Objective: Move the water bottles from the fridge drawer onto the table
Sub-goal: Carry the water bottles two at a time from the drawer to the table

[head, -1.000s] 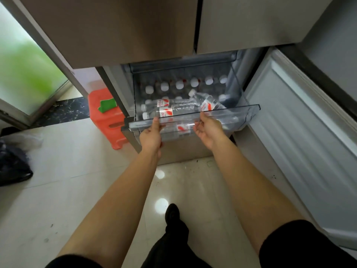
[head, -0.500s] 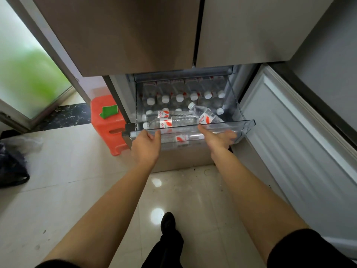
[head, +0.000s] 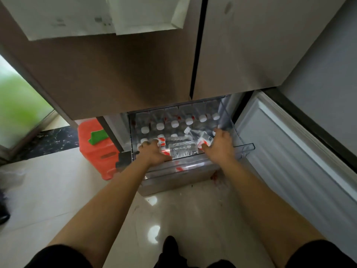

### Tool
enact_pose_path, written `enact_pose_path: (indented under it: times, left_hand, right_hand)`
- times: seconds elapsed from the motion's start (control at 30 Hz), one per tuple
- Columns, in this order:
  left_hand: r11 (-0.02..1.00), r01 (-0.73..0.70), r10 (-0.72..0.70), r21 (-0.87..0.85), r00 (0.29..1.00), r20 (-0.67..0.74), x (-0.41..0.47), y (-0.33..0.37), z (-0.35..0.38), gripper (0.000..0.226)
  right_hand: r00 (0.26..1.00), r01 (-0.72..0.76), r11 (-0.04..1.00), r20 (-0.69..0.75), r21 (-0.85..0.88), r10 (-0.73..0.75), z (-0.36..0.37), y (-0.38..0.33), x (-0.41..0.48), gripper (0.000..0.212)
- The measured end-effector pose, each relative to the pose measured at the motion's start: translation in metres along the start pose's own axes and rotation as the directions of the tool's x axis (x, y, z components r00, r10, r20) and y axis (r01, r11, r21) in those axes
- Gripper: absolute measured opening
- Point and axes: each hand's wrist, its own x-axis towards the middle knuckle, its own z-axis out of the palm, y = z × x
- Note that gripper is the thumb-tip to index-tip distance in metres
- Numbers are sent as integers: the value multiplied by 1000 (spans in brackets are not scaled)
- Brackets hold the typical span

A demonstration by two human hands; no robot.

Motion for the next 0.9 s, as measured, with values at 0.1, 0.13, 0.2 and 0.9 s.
enact_pose_path:
  times: [0.1,0.13,0.2,0.9]
  left_hand:
    - [999,29,-35,43,989,141,19,-6,5,115]
    - [998,31,-39,47,983,179,22,-7,7,122]
    - [997,72,-69,-8,979,190,30,-10,11,125]
    - [987,30,-14,159,995,-103,-10,21,-20,93]
  right_hand:
    - [988,3,1000,151,-22,0,-2,3,19,76]
    - [984,12,1000,181,-23,-8,-2,3,26,75]
    - [972,14,999,236,-31,-7,0,4,41,73]
    - [932,172,950,355,-259,-72,17,3,83,68]
